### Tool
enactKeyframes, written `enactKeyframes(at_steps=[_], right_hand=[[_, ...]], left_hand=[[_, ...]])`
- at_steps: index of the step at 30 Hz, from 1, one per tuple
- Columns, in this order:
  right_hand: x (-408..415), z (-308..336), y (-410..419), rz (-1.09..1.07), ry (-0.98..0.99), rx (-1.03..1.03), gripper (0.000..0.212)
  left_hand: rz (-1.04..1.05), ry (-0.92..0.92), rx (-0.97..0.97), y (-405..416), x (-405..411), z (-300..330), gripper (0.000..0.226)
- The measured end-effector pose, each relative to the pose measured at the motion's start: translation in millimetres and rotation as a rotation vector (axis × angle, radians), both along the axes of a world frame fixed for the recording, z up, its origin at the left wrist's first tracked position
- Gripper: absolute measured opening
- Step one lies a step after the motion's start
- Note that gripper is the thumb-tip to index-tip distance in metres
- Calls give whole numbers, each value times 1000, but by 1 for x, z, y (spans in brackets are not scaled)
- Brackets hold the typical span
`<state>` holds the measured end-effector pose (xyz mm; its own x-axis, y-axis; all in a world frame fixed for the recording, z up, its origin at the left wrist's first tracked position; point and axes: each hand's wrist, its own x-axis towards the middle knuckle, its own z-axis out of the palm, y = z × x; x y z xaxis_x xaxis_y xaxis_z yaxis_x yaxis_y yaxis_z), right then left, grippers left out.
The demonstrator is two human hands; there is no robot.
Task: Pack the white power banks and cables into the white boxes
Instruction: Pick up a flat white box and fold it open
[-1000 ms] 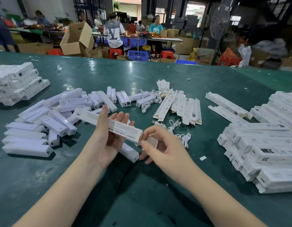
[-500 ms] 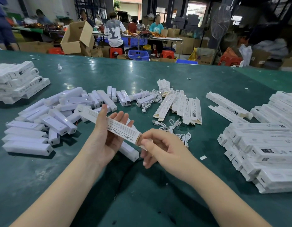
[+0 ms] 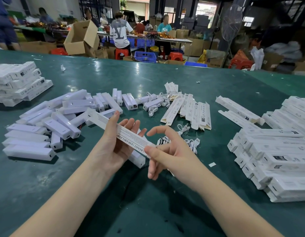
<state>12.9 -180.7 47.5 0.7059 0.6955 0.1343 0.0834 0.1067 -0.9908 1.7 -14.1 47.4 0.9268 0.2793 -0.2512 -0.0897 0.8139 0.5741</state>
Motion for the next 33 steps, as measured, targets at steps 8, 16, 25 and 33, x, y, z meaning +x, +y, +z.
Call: enactKeyframes(at_steps=[8,16,25,33], right_hand=[[1,-1,1,-34,-68,-47,33],[4,-9,3,-344,-398,-205,66],[1,-18,13,-6,-111,-258,78],[14,-33,14,-103,-1047,-798,56]], left_hand=[[-33,19,-52,-1,-5,5,43],[-157,-29,-8,-10,-9,3,19],[-319,0,36,-6,-14,7,21],[62,-34,-68,20,-11,14,18]])
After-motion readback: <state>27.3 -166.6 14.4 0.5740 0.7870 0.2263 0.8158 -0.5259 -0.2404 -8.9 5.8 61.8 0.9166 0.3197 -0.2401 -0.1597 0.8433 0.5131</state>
